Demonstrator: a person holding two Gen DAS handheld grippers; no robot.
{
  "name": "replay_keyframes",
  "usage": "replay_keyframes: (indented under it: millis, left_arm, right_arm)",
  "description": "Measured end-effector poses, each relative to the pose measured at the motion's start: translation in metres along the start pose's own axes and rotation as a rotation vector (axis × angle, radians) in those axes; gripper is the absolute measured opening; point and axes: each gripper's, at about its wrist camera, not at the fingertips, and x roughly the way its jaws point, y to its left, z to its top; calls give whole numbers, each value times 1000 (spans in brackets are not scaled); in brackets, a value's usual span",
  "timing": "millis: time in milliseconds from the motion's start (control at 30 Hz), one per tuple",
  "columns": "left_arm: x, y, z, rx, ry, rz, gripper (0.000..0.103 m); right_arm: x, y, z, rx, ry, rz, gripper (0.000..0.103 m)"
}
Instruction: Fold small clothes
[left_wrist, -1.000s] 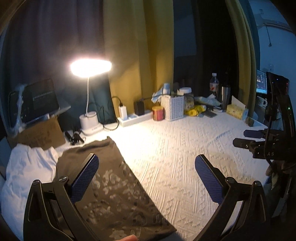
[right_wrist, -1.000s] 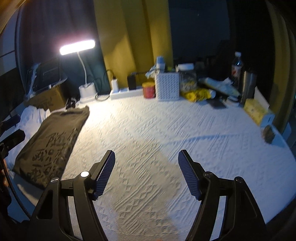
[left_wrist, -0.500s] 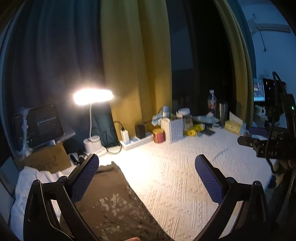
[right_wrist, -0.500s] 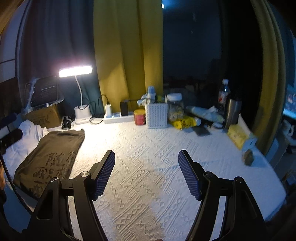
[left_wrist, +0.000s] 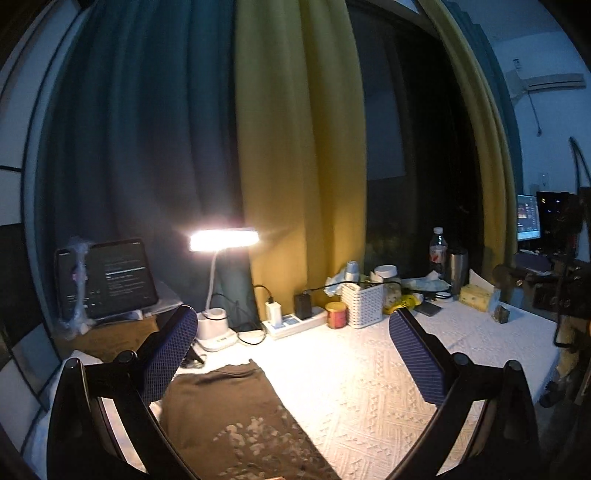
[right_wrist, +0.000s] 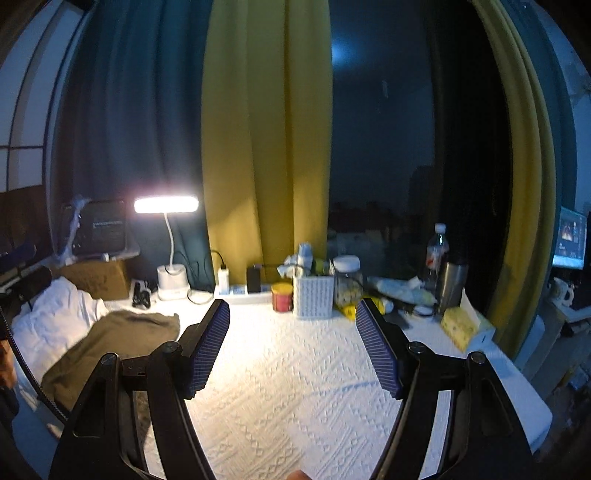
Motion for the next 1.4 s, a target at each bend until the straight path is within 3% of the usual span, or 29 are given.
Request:
replay_keyframes:
  millis: [700, 1000, 1400]
  left_arm:
    - [-37, 48, 12, -32, -83, 112, 102]
    - [-36, 61, 6, -59, -92, 117, 102]
    - [-28, 57, 4, -64, -72, 99, 102]
  right_arm:
    - [-27, 53, 47, -51, -151, 67, 74]
    - [-15, 71, 48, -71, -136, 81, 74]
    - [-4, 68, 43, -65, -110, 67, 74]
